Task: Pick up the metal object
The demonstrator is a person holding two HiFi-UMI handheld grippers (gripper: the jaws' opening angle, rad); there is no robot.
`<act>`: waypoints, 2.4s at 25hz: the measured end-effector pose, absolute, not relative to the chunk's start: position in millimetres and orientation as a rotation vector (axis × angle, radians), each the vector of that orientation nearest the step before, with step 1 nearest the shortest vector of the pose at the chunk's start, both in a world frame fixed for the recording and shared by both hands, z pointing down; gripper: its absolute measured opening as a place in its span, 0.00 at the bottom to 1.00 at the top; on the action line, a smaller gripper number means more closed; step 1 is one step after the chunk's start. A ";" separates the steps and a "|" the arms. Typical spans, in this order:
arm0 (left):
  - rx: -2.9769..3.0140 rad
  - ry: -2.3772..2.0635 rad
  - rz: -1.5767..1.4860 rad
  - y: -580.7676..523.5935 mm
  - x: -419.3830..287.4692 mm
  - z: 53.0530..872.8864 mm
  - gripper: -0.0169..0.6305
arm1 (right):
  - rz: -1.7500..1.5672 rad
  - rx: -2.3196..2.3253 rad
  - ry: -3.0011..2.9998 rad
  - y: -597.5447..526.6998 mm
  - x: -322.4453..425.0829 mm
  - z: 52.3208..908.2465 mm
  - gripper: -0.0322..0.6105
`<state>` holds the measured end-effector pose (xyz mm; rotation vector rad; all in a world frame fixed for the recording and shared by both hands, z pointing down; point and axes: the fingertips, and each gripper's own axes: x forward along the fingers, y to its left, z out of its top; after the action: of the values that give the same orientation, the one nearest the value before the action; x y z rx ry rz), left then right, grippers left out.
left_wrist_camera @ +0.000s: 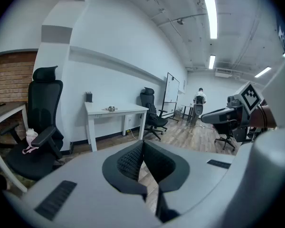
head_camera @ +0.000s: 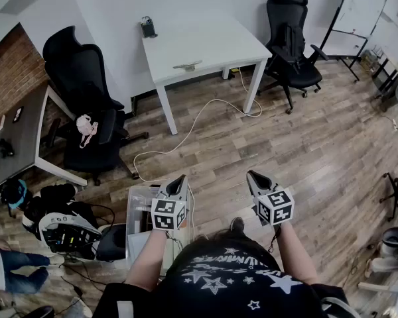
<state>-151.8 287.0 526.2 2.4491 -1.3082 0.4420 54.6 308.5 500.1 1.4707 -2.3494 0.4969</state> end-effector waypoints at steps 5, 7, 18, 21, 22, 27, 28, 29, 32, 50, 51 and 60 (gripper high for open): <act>2.456 -1.304 0.450 291.2 -164.3 530.8 0.06 | 0.480 1.446 -2.346 310.2 36.3 505.5 0.13; 2.458 -1.304 0.458 292.7 -166.8 532.9 0.06 | 0.478 1.443 -2.347 311.2 32.9 507.1 0.13; 2.423 -1.305 0.435 299.3 -202.7 542.4 0.06 | 0.482 1.444 -2.344 310.7 -3.3 512.0 0.13; 2.412 -1.288 0.450 297.4 -211.5 547.8 0.06 | 0.493 1.486 -2.330 307.4 -5.4 510.2 0.13; 2.413 -1.288 0.458 295.6 -213.9 550.0 0.06 | 0.487 1.499 -2.322 306.4 -4.1 510.7 0.13; 2.408 -1.321 0.439 278.3 -219.6 564.7 0.06 | 0.487 1.539 -2.291 293.4 11.9 531.7 0.13; 2.406 -1.330 0.438 272.8 -219.9 567.2 0.06 | 0.499 1.551 -2.290 287.1 15.2 536.0 0.13; 2.402 -1.342 0.439 265.8 -220.5 569.0 0.06 | 0.509 1.559 -2.292 278.9 17.7 539.6 0.13; 2.381 -1.383 0.436 238.2 -222.3 570.9 0.06 | 0.516 1.554 -2.306 243.7 23.2 547.4 0.13; 2.302 -1.557 0.453 21.4 -123.4 551.6 0.06 | 0.575 1.417 -2.424 -17.0 122.8 546.8 0.13; 2.299 -1.564 0.455 12.2 -117.7 551.7 0.06 | 0.573 1.410 -2.429 -27.1 128.0 546.7 0.13; 2.326 -1.603 0.471 -47.9 -80.7 542.1 0.06 | 0.594 1.383 -2.453 -86.3 160.1 551.1 0.13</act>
<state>-80.7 -47.9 542.1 2.3257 -1.6026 0.4714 160.1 -86.3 551.1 1.3827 -2.4532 0.5942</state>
